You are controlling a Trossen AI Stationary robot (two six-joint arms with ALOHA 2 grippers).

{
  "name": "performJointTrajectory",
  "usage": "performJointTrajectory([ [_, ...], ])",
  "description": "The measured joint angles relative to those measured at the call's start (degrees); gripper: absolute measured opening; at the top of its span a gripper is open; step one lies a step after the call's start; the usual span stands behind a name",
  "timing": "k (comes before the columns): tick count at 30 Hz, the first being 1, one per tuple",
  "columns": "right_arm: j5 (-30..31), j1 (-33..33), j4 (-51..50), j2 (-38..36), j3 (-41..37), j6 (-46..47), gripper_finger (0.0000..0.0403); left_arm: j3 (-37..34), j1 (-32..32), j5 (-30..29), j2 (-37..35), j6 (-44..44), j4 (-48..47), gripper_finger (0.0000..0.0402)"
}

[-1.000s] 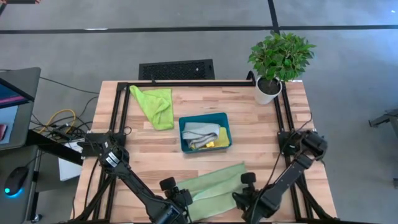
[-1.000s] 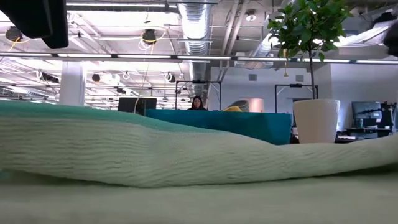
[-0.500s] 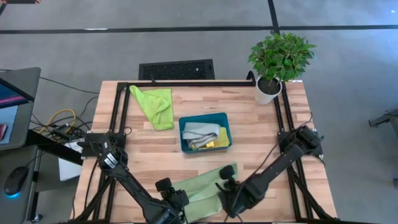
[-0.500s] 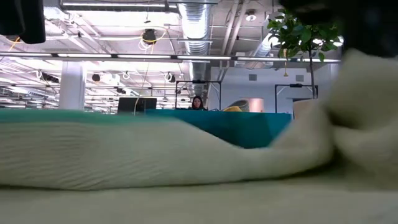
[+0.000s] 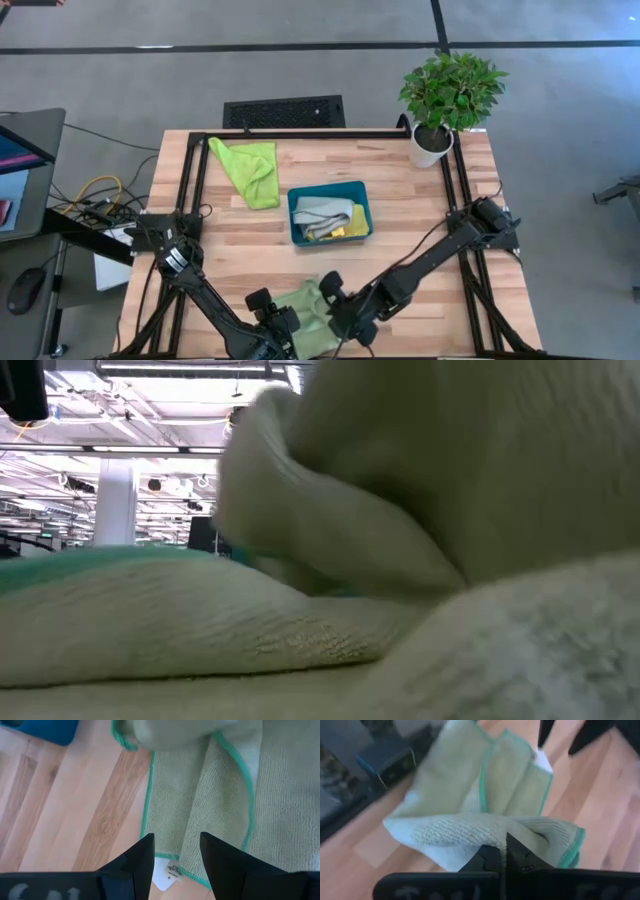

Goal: Fold microfiber towels
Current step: Fold the light green microfiber towel

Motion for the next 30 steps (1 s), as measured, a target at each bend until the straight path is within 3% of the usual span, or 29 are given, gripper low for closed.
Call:
performJointTrajectory([
  [6, -2.21, -0.93, 7.57, 0.09, 0.01, -0.42, 0.0013, 0.00, -0.07, 0.15, 0.00, -1.01, -0.58, 0.0151],
  [14, -2.23, -2.95, 10.74, 0.18, -0.05, -0.32, 0.0011, 0.02, -2.50, 0.46, 0.00, -9.26, -5.58, 0.0151],
  [21, -2.23, -4.59, 20.94, 4.54, 0.14, -3.83, 0.0014, 0.04, -4.75, 0.61, 0.00, -14.86, -6.56, 0.0151],
  [30, -5.22, -4.29, 22.57, 6.68, -0.21, -4.29, 0.0020, 0.06, -5.51, 1.38, 0.00, -16.33, -6.56, 0.0151],
])
